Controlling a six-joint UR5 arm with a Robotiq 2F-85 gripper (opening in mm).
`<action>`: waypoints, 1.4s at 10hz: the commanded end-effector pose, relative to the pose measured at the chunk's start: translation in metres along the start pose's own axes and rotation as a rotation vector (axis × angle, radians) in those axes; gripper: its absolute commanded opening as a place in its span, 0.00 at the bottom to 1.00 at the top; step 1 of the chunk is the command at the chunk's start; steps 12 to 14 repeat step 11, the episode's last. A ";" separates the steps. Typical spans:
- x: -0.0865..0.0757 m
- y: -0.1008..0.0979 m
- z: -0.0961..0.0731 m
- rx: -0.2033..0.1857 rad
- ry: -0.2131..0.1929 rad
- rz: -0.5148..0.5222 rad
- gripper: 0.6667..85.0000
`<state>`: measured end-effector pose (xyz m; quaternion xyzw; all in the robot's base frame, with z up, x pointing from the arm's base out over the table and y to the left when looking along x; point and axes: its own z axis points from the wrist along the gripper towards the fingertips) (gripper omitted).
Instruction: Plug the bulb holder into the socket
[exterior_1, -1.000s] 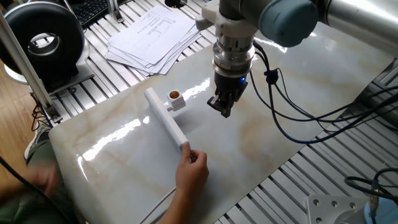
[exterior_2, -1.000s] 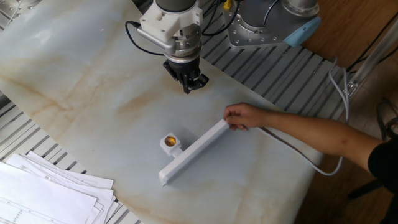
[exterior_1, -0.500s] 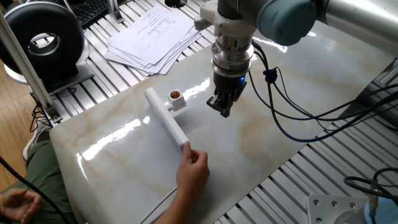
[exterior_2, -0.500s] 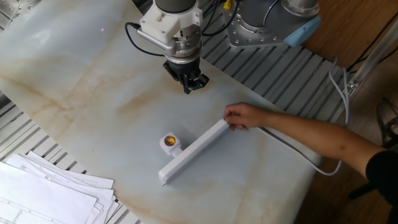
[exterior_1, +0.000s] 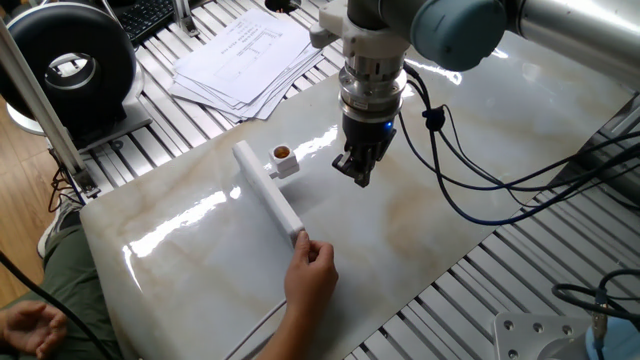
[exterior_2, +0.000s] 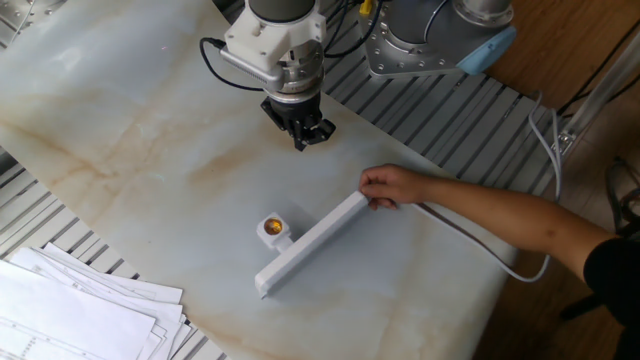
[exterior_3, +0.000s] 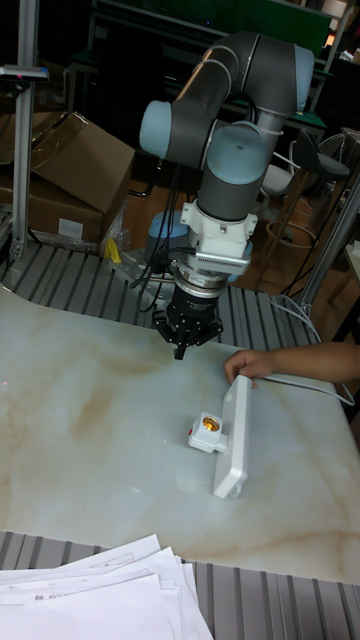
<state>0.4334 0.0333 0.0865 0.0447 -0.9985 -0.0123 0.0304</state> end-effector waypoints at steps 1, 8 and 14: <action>-0.002 0.002 -0.002 -0.008 -0.006 -0.004 0.01; -0.004 0.002 -0.001 -0.010 -0.012 -0.006 0.01; -0.004 0.002 -0.001 -0.010 -0.012 -0.007 0.01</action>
